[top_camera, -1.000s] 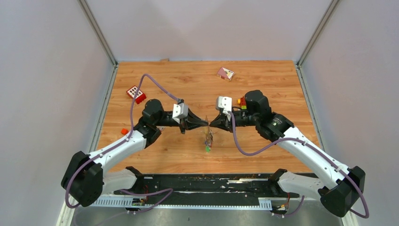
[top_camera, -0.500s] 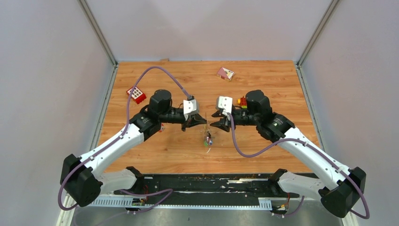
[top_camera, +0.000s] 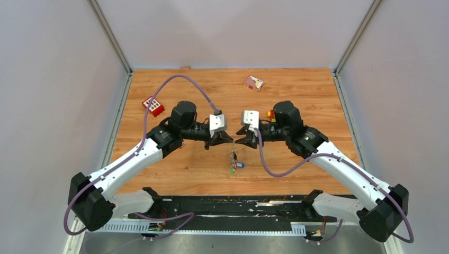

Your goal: Put the keys on the keyring

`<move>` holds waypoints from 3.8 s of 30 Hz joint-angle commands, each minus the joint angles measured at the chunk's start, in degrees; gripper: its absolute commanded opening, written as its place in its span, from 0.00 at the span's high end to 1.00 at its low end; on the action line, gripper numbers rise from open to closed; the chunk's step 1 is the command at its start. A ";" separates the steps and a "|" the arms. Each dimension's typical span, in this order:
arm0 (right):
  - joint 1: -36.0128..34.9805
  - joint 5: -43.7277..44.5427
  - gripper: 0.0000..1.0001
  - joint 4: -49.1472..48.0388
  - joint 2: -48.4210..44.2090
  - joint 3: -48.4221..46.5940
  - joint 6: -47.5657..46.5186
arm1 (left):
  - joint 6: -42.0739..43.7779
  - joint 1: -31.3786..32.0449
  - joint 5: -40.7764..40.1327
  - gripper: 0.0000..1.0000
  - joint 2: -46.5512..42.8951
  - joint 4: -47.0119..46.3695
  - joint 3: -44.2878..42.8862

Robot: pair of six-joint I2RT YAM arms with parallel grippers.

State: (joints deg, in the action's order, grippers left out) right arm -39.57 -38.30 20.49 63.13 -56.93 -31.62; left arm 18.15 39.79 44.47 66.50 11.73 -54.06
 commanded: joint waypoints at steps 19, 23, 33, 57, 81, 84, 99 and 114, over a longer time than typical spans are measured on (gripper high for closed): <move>-0.14 -2.65 0.97 -2.42 2.45 0.32 0.15 | -2.96 0.29 1.92 1.00 -1.78 -5.95 0.23; -0.16 -1.14 1.00 -2.77 2.04 0.23 0.77 | -3.35 0.30 2.83 1.00 -1.94 -6.69 0.53; -0.09 0.93 1.00 -3.55 -0.44 0.71 0.93 | -3.28 0.20 3.90 1.00 -3.00 -8.18 1.75; 0.81 -1.71 1.00 -5.75 -1.70 1.16 5.77 | 1.28 -3.19 5.54 0.44 -6.07 -13.33 7.44; 0.70 -5.82 1.00 -6.78 0.30 1.13 7.62 | -3.73 -3.19 9.39 0.70 -1.34 -22.15 7.83; 0.72 -5.90 1.00 -6.79 0.32 1.14 7.63 | -3.89 -3.15 9.59 0.76 -1.20 -22.27 7.83; 0.74 2.55 0.75 -3.65 -1.39 1.64 1.11 | 1.31 -3.22 3.24 1.00 -3.37 -13.15 6.40; 0.79 2.53 0.57 -2.29 -2.75 2.44 -3.23 | 0.61 -3.22 -6.47 1.00 -5.42 -8.72 4.96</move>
State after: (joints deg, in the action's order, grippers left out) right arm -38.81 -35.11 18.17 61.63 -53.93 -33.47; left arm 20.38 36.67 42.22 63.00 7.20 -47.42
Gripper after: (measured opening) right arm 0.432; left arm 0.006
